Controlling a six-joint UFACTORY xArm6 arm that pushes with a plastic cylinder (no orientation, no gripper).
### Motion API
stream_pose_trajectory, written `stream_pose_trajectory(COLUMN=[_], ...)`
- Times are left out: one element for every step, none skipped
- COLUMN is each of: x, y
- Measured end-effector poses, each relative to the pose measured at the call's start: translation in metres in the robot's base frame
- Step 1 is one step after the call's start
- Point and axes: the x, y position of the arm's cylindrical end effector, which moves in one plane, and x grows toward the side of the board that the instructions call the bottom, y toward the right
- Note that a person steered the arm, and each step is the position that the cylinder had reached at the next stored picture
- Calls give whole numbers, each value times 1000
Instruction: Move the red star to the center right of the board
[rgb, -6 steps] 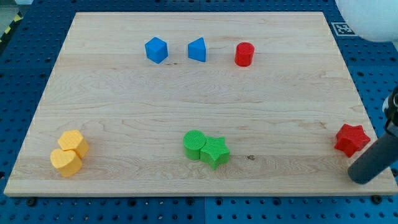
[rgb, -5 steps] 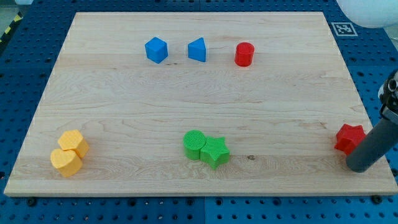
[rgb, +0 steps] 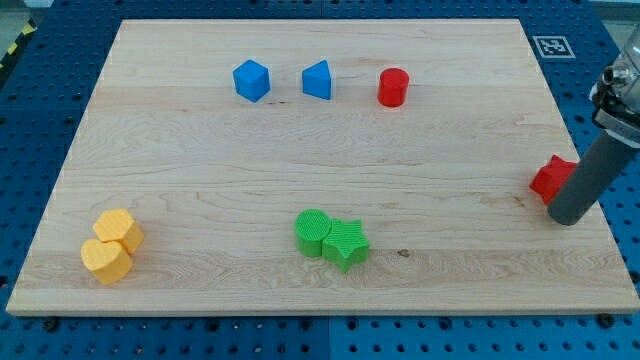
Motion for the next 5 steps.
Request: stream_pose_trajectory(x=[-1,-14,-51,-85,-119], y=[6,6,6,6,6])
